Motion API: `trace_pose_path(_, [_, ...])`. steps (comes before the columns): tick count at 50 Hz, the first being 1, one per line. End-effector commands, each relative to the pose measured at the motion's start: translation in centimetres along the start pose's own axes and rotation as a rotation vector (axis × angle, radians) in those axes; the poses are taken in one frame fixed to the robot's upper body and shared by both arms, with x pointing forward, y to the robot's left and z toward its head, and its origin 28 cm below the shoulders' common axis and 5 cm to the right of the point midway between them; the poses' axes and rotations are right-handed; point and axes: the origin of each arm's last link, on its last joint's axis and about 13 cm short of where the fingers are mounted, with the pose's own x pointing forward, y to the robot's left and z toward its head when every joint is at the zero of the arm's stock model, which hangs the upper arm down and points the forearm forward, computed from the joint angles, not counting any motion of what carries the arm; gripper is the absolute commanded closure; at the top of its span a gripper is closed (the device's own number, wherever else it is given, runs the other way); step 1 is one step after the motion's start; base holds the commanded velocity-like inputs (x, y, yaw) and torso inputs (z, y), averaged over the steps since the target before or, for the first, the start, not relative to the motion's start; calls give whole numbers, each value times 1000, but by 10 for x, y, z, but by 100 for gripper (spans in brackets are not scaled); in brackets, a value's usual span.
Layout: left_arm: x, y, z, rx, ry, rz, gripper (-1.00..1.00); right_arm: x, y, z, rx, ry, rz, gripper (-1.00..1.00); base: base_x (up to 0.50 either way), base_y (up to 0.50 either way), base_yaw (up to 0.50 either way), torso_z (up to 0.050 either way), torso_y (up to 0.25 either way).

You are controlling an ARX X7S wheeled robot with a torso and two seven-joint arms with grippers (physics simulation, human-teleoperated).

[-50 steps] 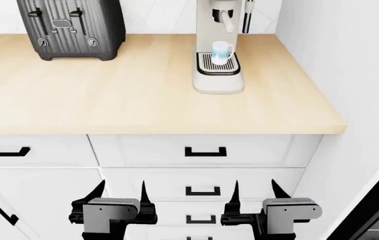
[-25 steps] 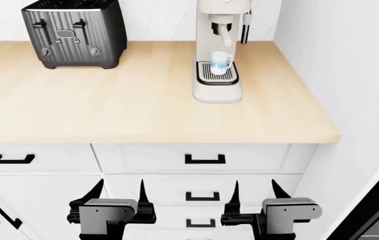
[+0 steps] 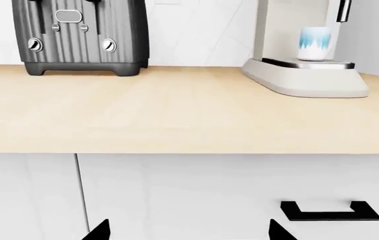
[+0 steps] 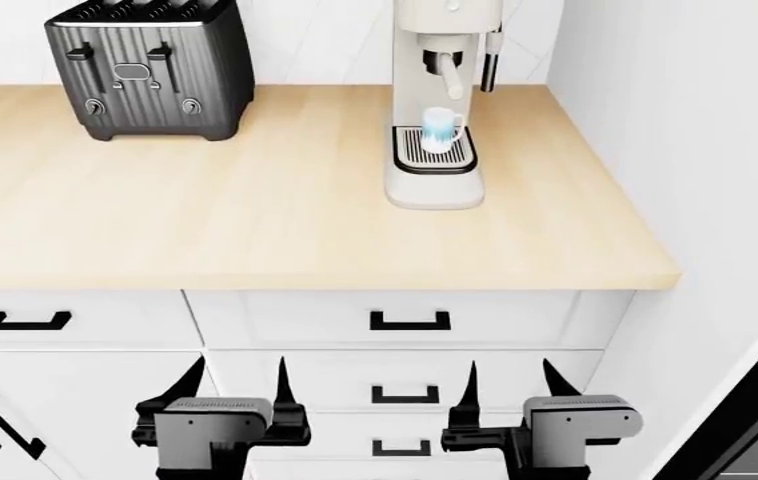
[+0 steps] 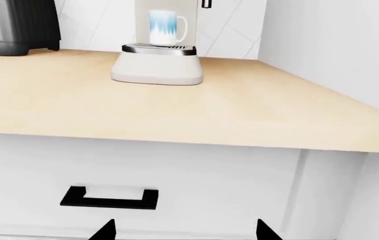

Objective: Press the button on the coffee machine to serve coffee.

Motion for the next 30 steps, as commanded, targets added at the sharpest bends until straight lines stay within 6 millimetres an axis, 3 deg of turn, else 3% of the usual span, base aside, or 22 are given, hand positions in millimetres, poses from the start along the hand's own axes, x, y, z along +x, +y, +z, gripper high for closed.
trace_pose_path(1, [2,-1,1,-11,9,10,-100,0,0,-1,2,8,0,-100,0,0,0,0,0])
trace_pose_path(16, [5,-3,4,-21,7,25,-100,3,0,-1,24,33,-25,-100,0,0,0,0,0])
trace_pose_path(19, [5,-3,13,-12,14,36,-100,3,0,11,103,-28,-34,-100,0,0,0,0,0])
trace_pose_path(22, [8,-2,27,-46,20,46,-100,8,-2,31,3,-46,-8,-100,0,0,0,0,0])
trace_pose_path(27, [14,0,41,-26,17,25,-100,13,-7,52,13,-53,37,-100,0,0,0,0,0])
trace_pose_path(30, [16,0,62,-32,-5,18,-100,15,-11,74,9,-65,41,-100,0,0,0,0,0])
